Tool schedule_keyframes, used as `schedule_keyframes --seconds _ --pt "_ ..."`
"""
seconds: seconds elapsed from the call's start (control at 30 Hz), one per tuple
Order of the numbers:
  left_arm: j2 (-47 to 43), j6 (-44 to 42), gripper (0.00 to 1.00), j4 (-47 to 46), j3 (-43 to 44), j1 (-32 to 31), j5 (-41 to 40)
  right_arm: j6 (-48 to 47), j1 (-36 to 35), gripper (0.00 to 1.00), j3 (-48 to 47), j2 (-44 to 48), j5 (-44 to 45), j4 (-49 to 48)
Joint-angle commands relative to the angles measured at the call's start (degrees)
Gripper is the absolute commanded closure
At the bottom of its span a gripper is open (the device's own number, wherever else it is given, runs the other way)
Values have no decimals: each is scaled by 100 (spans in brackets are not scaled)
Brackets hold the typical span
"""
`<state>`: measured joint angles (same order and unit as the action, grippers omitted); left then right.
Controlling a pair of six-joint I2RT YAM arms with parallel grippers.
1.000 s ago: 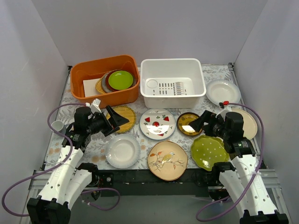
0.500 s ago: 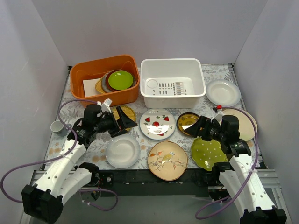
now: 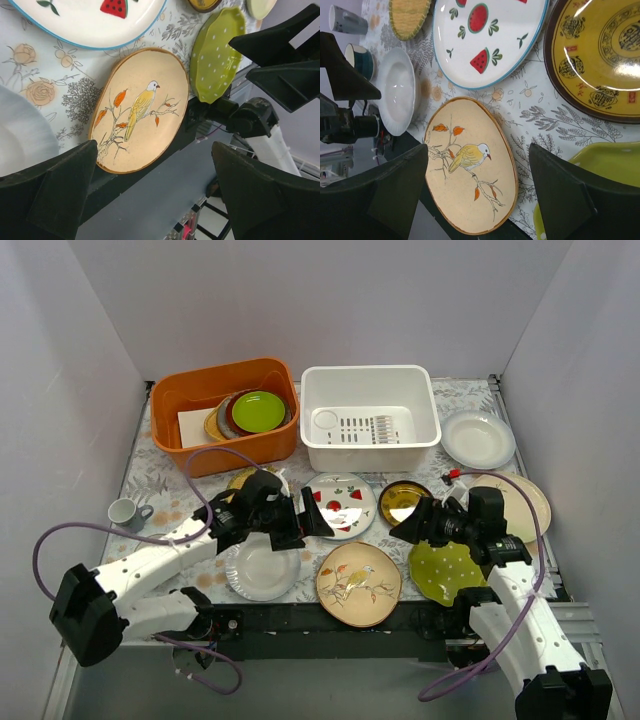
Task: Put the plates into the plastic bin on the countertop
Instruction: Pick up the plate at the center of the board.
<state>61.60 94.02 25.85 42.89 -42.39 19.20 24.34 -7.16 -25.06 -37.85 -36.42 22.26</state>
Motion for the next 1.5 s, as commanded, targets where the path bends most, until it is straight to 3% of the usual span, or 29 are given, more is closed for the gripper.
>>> schedule_keyframes --seconds 0.0,0.23,0.47,0.7,1.47 --pt "500 380 2 -89 439 -673 -741 -289 -14 11 141 -127 -365 -160" --pt "993 951 2 -27 694 -1507 -1410 -570 -40 12 299 -223 -435 -125" --pt "1046 1953 2 35 694 -2501 -2306 -527 -101 18 554 -294 -752 -642" --pt "1565 2428 2 446 904 -3195 -2552 -509 -321 21 731 -530 -805 -1022" --pt "1925 3791 2 799 659 -4295 -2843 -448 -1402 28 1003 -1436 364 -1611"
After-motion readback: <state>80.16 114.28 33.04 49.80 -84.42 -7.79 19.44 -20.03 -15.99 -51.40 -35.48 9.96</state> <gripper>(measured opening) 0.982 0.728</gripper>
